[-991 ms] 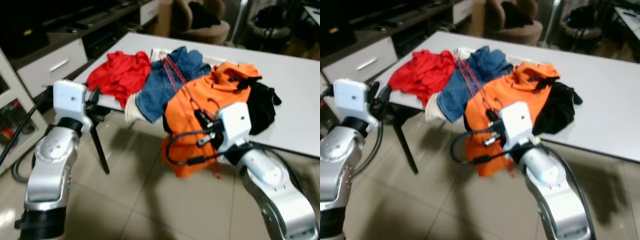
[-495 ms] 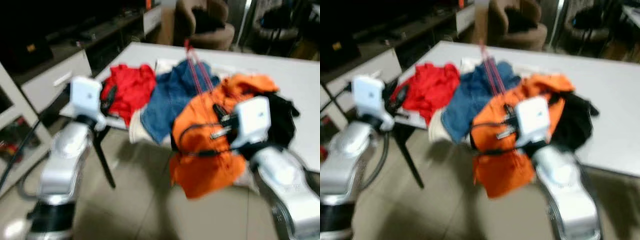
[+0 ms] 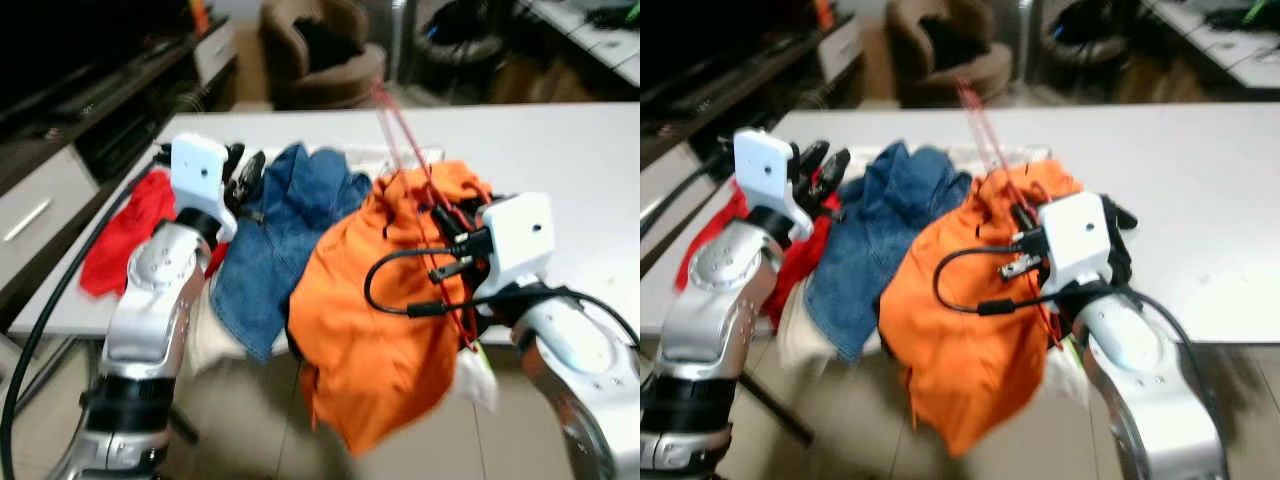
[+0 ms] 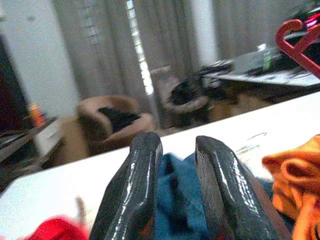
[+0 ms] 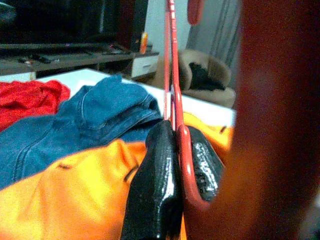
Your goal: Hang hanger
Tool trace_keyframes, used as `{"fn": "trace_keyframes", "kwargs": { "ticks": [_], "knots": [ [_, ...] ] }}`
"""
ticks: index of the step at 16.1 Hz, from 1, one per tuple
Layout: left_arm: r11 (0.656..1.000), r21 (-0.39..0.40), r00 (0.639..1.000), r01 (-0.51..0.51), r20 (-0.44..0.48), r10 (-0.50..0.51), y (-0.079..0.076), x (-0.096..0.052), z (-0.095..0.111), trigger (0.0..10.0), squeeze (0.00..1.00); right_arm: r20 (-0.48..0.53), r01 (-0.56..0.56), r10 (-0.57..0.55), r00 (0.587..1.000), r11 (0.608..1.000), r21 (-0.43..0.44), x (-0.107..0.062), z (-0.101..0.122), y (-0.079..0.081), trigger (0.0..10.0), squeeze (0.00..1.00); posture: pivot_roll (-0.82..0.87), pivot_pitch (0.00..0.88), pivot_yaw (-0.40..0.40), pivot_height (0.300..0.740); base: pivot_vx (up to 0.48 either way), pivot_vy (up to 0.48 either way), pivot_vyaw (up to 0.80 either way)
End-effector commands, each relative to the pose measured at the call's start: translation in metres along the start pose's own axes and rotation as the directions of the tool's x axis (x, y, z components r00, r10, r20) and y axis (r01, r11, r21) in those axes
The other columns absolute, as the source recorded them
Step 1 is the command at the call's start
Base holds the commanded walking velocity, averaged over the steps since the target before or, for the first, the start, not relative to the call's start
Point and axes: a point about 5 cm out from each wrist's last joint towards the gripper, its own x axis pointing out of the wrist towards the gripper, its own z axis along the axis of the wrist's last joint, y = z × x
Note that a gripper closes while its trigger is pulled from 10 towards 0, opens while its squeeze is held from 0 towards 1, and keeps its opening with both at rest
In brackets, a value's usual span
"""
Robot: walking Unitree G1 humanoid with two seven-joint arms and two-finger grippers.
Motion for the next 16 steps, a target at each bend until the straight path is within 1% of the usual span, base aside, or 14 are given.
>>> {"fn": "trace_keyframes", "kwargs": {
  "ticks": [1,4,5,6,7,8,9,10,11,12,13,14,15,16],
  "knots": [
    [0.999,-0.021,0.999,0.030,-0.020,-0.030,-0.003,0.003,-0.005,10.0,0.00,-0.019,-0.002,0.002,1.000,1.000,0.000,-0.006,0.000,-0.002,10.0,0.00,-0.26,0.000,0.087,0.740,0.420,0.000,-0.78],
    [0.996,-0.057,0.997,0.074,-0.019,-0.076,-0.012,0.003,-0.008,10.0,0.00,-0.048,0.002,-0.003,0.999,1.000,-0.009,-0.017,0.001,-0.004,10.0,0.00,-0.29,0.000,0.099,0.740,0.415,0.000,-0.78],
    [0.996,-0.058,0.997,0.069,-0.026,-0.071,-0.012,0.003,-0.009,10.0,0.00,-0.058,0.005,-0.005,0.998,1.000,0.006,-0.021,0.001,-0.004,10.0,0.00,-0.29,0.000,0.097,0.740,0.405,0.000,0.00],
    [0.998,-0.057,0.998,0.040,-0.045,-0.042,-0.010,0.002,-0.012,10.0,0.00,-0.073,-0.019,0.020,0.997,1.000,0.018,-0.024,0.002,-0.003,10.0,0.00,-0.30,0.000,0.093,0.740,0.364,0.000,0.00],
    [0.998,-0.065,0.998,-0.012,-0.056,0.008,-0.004,0.001,-0.014,10.0,0.00,-0.082,-0.060,0.062,0.995,0.998,0.023,-0.027,0.004,-0.001,10.0,0.00,-0.30,0.000,0.087,0.740,0.000,0.000,0.00],
    [0.996,-0.057,0.996,-0.070,-0.062,0.067,0.005,0.000,-0.015,10.0,0.00,-0.059,-0.096,0.098,0.993,0.995,0.034,-0.027,0.011,-0.001,10.0,0.00,-0.30,0.000,0.074,0.740,0.000,0.000,0.00],
    [0.994,-0.046,0.993,-0.095,-0.069,0.092,0.009,-0.001,-0.015,10.0,0.00,-0.043,-0.110,0.112,0.993,0.993,0.040,-0.027,0.015,-0.001,10.0,0.00,-0.30,0.000,0.070,0.740,0.000,0.000,0.00],
    [0.987,0.034,0.985,-0.158,-0.060,0.159,0.025,-0.004,-0.008,10.0,0.00,0.028,-0.208,0.207,0.978,0.976,0.066,-0.025,0.031,0.001,10.0,0.00,-0.29,0.000,0.040,0.740,0.000,0.000,0.00],
    [0.984,0.052,0.983,-0.168,-0.063,0.171,0.029,-0.005,-0.005,10.0,0.00,0.032,-0.242,0.240,0.970,0.968,0.066,-0.026,0.032,0.002,10.0,0.00,-0.28,0.000,0.038,0.740,0.000,0.000,0.00],
    [0.985,0.049,0.983,-0.166,-0.074,0.169,0.036,-0.004,-0.001,10.0,0.00,0.020,-0.292,0.291,0.956,0.953,0.077,-0.027,0.030,0.004,10.0,0.00,-0.27,0.000,0.033,0.740,0.000,0.000,0.00],
    [0.987,0.046,0.983,-0.153,-0.100,0.157,0.039,-0.004,-0.001,10.0,0.00,0.001,-0.307,0.308,0.951,0.948,0.079,-0.027,0.027,0.005,10.0,0.00,-0.27,0.000,0.035,0.740,0.000,0.000,0.00],
    [0.990,0.043,0.980,-0.135,-0.144,0.140,0.044,-0.004,-0.003,10.0,0.00,-0.022,-0.317,0.320,0.947,0.945,0.082,-0.027,0.024,0.006,10.0,0.00,-0.27,0.000,0.038,0.740,0.000,0.000,0.00],
    [0.990,0.048,0.975,-0.133,-0.172,0.140,0.046,-0.005,-0.005,10.0,1.00,-0.026,-0.316,0.320,0.947,0.944,0.092,-0.026,0.023,0.007,10.0,0.00,-0.27,0.000,0.040,0.740,0.000,0.000,0.00],
    [0.992,0.002,0.958,-0.128,-0.257,0.124,0.055,-0.010,-0.010,10.0,1.00,-0.039,-0.339,0.347,0.937,0.931,0.138,-0.031,0.020,0.010,10.0,0.00,-0.28,0.000,0.055,0.740,0.000,0.000,0.00]
  ]
}}
